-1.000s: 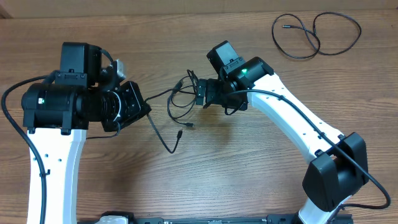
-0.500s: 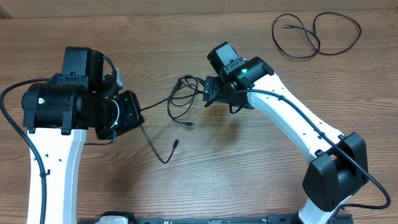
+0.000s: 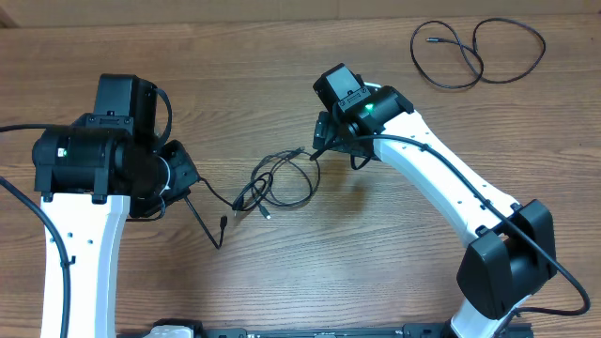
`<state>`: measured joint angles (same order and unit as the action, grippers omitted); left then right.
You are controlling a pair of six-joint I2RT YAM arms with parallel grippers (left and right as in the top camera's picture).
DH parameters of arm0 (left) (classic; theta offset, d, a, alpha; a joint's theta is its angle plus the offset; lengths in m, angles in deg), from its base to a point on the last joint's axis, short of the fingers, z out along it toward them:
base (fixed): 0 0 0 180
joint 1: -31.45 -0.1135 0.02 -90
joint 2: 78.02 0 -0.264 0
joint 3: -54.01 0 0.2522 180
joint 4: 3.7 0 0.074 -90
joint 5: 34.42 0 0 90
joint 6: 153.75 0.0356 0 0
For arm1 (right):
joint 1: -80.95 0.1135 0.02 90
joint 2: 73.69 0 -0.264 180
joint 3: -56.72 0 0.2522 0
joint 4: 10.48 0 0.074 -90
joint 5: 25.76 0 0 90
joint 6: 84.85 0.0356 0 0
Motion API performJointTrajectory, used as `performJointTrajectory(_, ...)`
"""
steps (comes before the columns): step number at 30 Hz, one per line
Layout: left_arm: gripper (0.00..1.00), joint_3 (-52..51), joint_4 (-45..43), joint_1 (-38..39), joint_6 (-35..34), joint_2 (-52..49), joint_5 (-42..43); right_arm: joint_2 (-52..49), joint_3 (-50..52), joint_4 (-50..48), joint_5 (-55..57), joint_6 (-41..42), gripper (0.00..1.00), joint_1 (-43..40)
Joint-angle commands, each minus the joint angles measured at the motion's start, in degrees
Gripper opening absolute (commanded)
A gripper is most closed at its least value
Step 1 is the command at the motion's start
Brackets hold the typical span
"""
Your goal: Untangle cables
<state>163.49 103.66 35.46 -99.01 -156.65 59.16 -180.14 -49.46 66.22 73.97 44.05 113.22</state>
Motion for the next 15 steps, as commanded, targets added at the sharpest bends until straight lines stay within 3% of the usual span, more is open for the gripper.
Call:
performJointTrajectory(1,0.04,0.96,-0.68,-0.24,1.22,0.74,0.33,0.68,0.22,-1.53,-9.46,-1.95,1.00,-0.20)
performJointTrajectory(7,0.04,0.92,-4.72,-0.24,9.94,0.74,8.59,0.68,0.22,-6.82,-26.43,-7.06,1.00,0.59)
performJointTrajectory(15,0.04,0.92,-10.27,-0.24,18.12,0.74,25.11,0.31,0.22,-8.57,-27.08,-7.48,1.00,3.74)
